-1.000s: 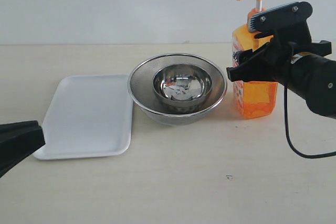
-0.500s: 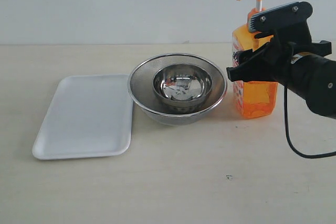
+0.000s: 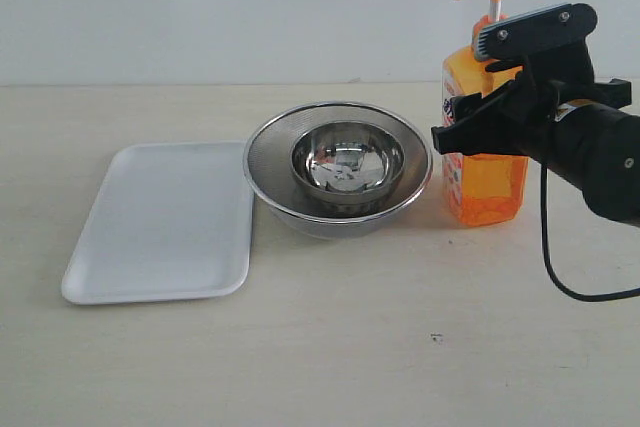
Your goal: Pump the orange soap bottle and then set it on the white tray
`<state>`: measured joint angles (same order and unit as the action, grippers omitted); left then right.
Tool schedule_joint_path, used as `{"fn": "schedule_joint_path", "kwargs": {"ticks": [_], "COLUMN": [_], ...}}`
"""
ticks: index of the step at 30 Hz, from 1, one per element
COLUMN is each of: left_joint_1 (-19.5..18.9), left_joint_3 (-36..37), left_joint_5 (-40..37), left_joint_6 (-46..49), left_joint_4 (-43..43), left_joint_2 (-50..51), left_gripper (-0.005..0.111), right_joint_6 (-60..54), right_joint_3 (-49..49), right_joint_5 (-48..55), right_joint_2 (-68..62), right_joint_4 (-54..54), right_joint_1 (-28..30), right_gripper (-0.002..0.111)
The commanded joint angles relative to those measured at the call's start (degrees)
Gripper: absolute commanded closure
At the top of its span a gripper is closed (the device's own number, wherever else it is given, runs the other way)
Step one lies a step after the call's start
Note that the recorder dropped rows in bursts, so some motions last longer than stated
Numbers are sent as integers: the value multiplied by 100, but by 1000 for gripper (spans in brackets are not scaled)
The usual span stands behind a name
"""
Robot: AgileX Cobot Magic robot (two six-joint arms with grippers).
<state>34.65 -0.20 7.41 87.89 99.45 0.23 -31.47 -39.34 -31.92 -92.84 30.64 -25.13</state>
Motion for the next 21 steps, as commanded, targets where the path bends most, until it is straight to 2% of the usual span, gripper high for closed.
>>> {"fn": "schedule_joint_path", "kwargs": {"ticks": [1, 6, 21], "left_joint_1": [23, 23, 23], "left_joint_3": [20, 20, 20], "left_joint_5": [817, 562, 562], "left_joint_6": [-355, -410, -399], "left_joint_4": [49, 49, 49], "left_joint_2": [-23, -23, -23], "left_gripper": [102, 102, 102], "right_joint_6": [7, 18, 18], "right_joint_3": [-32, -32, -32], "right_joint_5": [46, 33, 67], "right_joint_2": [24, 24, 24], "right_joint_4": [-7, -7, 6], "right_joint_1": [-3, -3, -3], "right_gripper": [108, 108, 108]}}
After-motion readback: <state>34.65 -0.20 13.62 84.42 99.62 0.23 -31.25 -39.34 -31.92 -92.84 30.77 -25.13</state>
